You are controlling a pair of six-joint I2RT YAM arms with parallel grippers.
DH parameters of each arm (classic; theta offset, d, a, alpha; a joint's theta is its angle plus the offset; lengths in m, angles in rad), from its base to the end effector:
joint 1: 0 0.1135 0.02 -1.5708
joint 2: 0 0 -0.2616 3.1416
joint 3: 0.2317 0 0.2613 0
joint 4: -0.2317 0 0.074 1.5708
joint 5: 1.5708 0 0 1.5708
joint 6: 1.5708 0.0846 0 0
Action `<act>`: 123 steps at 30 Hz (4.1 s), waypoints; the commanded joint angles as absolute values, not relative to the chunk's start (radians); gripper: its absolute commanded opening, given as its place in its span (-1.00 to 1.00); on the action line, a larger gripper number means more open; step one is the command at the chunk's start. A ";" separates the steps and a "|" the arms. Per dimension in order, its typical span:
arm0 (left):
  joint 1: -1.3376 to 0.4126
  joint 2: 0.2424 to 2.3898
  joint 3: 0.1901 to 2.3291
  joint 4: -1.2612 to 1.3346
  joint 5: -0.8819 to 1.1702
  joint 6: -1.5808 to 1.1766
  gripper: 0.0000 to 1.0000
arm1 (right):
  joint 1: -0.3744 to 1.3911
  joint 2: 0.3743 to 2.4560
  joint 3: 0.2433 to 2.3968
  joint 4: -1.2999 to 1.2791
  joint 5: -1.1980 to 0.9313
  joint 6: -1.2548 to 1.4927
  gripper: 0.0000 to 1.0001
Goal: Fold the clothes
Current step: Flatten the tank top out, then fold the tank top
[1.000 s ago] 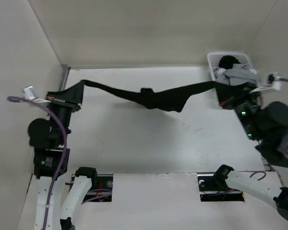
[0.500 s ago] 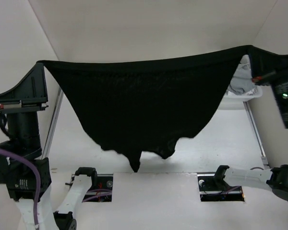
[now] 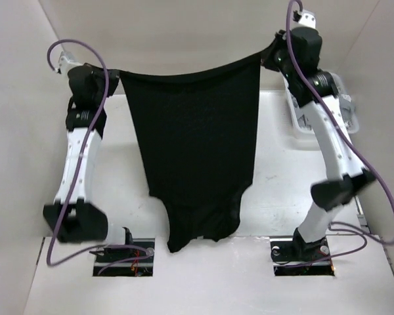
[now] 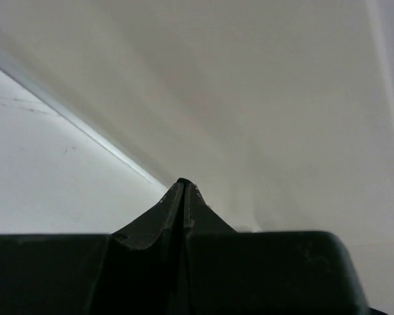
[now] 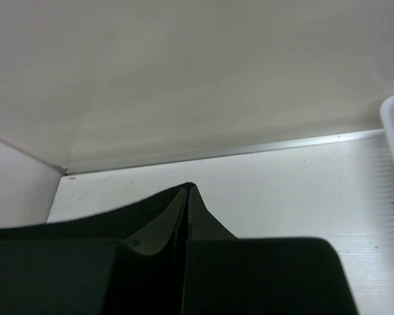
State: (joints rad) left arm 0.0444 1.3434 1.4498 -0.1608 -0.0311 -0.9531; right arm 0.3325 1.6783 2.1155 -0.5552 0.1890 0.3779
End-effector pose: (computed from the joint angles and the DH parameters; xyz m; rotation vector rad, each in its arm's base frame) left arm 0.3654 0.0189 0.4464 -0.8192 1.4526 -0.6698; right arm 0.3918 0.1185 0.5171 0.1811 1.6908 0.3730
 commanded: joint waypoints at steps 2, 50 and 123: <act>0.081 1.411 1.699 -0.115 0.031 -0.979 -1.00 | 0.289 1.808 2.524 -0.622 0.081 0.443 -1.00; -0.070 0.358 0.551 -0.478 -0.186 -1.038 -0.99 | 0.900 0.779 0.707 -0.372 0.425 0.712 -1.00; 0.044 1.599 0.364 0.718 0.003 -1.181 -0.91 | 0.309 1.647 0.756 0.259 -0.060 0.758 -0.10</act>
State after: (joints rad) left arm 0.0387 1.6321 0.3882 0.7067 0.0120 -1.1801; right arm 0.3092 1.6299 0.7414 0.2684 -0.0666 0.7456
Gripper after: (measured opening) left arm 0.053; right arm 0.460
